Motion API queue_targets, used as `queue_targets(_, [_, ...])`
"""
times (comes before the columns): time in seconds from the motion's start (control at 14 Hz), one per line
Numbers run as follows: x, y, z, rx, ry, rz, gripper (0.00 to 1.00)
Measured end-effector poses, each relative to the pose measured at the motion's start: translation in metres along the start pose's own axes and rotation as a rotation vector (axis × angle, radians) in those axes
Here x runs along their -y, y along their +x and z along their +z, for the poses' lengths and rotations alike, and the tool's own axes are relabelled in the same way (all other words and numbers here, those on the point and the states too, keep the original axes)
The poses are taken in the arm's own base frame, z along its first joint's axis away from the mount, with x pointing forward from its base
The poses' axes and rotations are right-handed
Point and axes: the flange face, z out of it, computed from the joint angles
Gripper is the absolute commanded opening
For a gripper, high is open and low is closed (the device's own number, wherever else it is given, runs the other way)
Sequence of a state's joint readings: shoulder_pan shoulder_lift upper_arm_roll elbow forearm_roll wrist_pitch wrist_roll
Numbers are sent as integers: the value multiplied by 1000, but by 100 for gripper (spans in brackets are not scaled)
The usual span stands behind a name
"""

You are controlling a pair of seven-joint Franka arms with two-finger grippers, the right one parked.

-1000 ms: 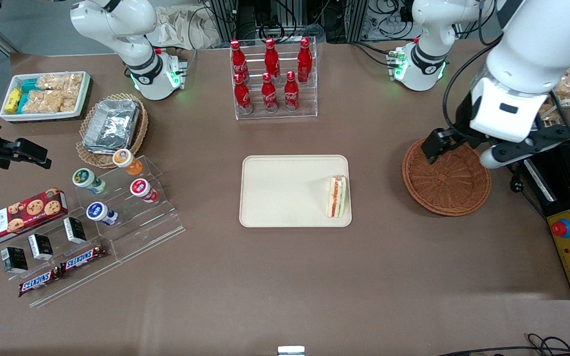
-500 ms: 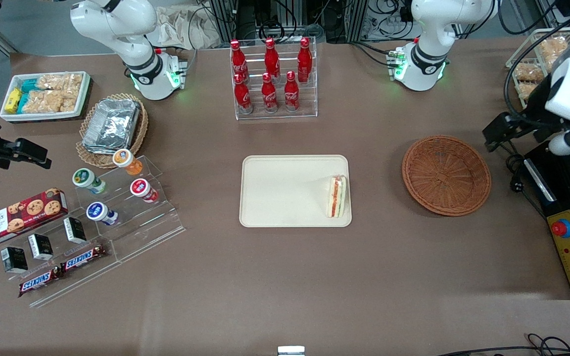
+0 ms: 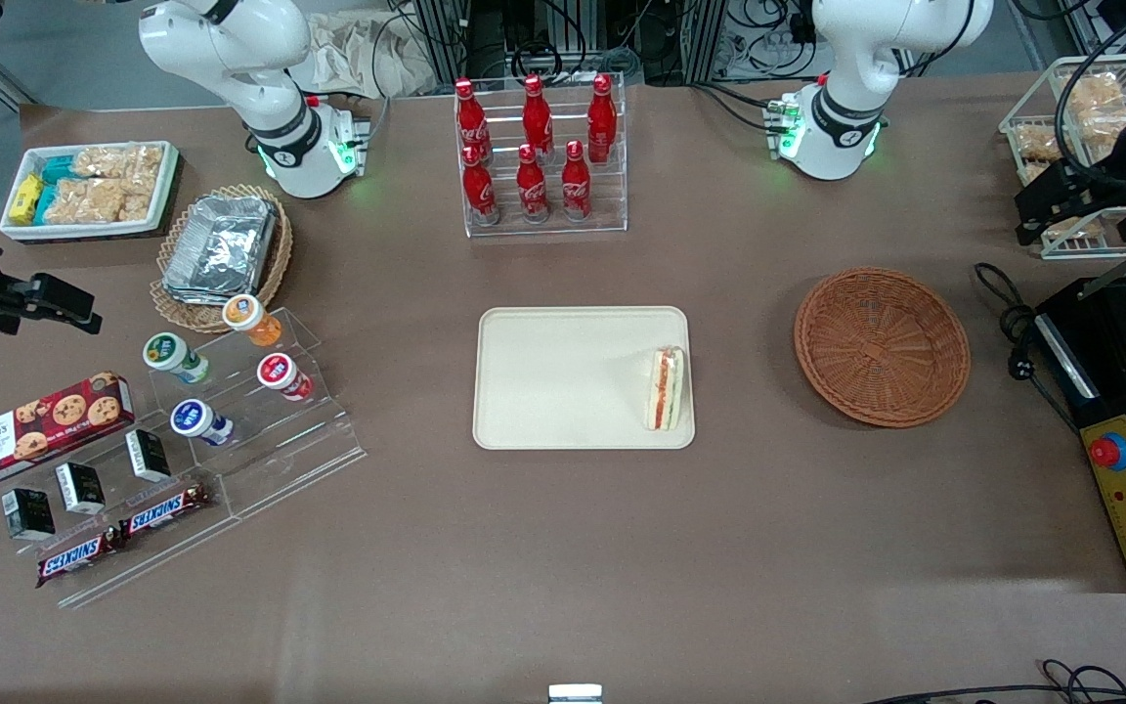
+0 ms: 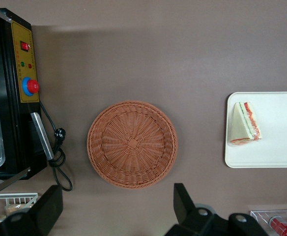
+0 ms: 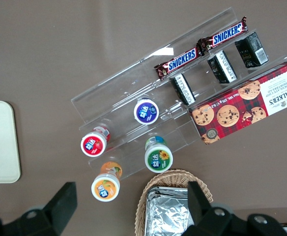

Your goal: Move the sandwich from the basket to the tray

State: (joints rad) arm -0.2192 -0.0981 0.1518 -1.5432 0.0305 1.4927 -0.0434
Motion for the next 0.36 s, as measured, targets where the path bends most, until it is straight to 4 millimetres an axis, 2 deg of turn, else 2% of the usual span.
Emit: queue_targets(0.36, [-1, 0, 0, 1, 0, 9, 100])
